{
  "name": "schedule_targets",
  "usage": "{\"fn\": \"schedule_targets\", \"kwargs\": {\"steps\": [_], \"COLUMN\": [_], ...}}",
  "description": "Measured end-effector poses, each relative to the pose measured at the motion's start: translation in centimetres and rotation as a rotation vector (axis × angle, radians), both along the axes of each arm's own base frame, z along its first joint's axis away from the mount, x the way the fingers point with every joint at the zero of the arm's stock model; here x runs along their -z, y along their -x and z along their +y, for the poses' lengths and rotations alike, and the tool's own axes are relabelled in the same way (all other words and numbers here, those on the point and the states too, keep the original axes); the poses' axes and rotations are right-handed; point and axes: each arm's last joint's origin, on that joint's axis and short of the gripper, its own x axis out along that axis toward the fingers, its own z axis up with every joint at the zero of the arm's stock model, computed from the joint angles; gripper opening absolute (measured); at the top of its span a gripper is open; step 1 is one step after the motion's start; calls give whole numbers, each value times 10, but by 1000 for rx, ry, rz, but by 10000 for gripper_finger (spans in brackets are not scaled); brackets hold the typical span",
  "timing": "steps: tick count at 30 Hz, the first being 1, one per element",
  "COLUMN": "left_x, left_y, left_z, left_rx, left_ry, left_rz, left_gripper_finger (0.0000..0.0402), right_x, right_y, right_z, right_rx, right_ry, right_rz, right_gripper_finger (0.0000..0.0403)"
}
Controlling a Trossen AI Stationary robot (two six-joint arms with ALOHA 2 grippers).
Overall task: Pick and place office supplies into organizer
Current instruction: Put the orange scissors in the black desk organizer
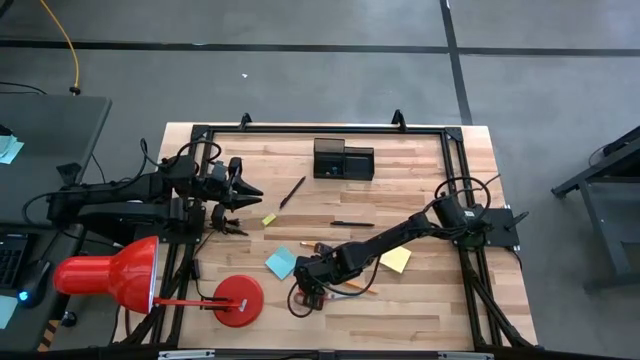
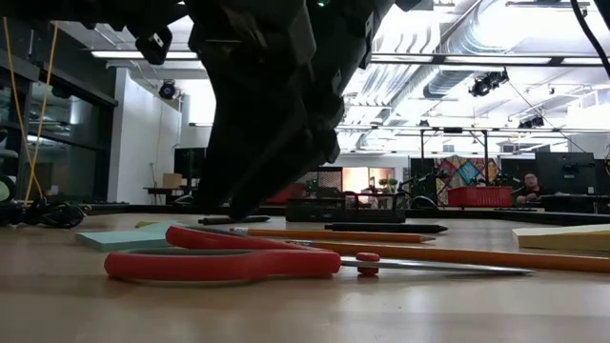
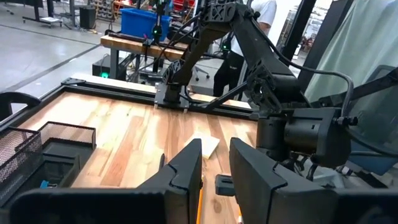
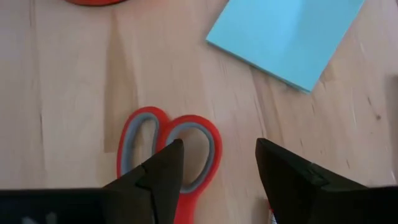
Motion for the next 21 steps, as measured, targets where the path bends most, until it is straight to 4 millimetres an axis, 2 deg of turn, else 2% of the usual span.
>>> {"fn": "schedule_targets", "kwargs": {"steps": [16, 21], "left_x": [0, 0], "left_y": [0, 0], "left_z": [0, 0], "left_rx": [0, 0], "left_ry": [1, 1], "left_rz": [-4, -4], "left_gripper_finger": [74, 74], "right_x": [26, 31], "right_y": [-3, -1], "right_z": [2, 1], "right_rx": [-2, -6], "right_ry": [-23, -11], "right_rz": [66, 97], "right_gripper_finger": [190, 149]}}
